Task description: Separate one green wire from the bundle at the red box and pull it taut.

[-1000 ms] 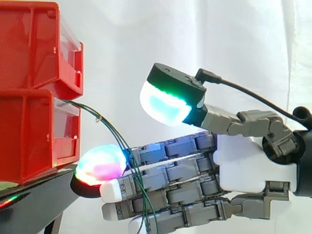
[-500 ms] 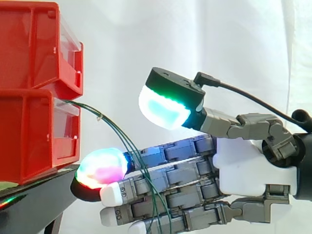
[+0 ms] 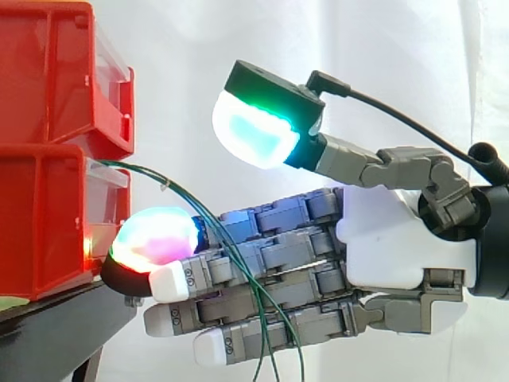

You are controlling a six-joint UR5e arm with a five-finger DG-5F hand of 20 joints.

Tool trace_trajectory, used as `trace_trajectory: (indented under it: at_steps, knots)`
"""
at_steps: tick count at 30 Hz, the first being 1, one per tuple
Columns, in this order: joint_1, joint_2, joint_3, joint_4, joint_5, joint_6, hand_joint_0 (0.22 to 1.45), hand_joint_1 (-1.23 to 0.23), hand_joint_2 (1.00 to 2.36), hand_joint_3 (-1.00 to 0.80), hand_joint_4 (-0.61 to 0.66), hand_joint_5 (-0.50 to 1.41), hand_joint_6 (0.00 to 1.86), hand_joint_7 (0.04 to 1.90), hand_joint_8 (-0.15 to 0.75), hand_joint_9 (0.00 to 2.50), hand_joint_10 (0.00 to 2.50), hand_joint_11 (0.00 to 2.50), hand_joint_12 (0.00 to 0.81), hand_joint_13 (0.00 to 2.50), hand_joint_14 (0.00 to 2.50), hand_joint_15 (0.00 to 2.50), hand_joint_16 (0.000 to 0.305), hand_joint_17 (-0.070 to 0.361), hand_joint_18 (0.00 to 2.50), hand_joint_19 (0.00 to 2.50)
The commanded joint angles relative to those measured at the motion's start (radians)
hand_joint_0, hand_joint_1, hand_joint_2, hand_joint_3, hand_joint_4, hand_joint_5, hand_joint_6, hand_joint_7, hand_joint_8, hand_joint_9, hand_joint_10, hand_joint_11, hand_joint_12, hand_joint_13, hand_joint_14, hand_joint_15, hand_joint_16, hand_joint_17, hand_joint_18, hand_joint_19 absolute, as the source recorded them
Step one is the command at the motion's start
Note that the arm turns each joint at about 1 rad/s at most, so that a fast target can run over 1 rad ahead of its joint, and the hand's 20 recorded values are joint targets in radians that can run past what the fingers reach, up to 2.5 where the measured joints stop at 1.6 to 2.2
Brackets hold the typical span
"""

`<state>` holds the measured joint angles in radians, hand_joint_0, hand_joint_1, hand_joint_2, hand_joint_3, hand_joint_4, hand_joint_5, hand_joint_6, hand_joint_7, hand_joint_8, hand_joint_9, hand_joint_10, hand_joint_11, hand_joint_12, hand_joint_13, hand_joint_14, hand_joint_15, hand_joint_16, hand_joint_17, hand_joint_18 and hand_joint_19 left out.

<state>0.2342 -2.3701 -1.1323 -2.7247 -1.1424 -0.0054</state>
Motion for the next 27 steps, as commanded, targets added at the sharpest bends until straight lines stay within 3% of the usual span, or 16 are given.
trace_trajectory:
  at_steps: [1,6,27]
  knots:
    - [-0.003,0.0,0.008,-0.018,-0.002,0.001,0.57,-0.64,1.01,-0.4,0.27,-0.1,0.5,1.07,0.259,0.61,0.01,0.16,0.324,0.41,0.0,0.13,0.05,0.112,0.46,0.33]
    - [-0.009,0.0,0.008,-0.018,-0.02,0.001,0.57,-0.64,1.01,-0.4,0.28,-0.1,0.5,1.07,0.259,0.61,0.01,0.17,0.324,0.42,0.0,0.13,0.05,0.112,0.47,0.34]
    - [-0.018,0.0,0.008,-0.047,-0.023,0.005,0.58,-0.65,1.01,-0.38,0.24,-0.09,0.5,1.17,0.259,0.64,0.01,0.21,0.324,0.43,0.01,0.14,0.049,0.111,0.48,0.35]
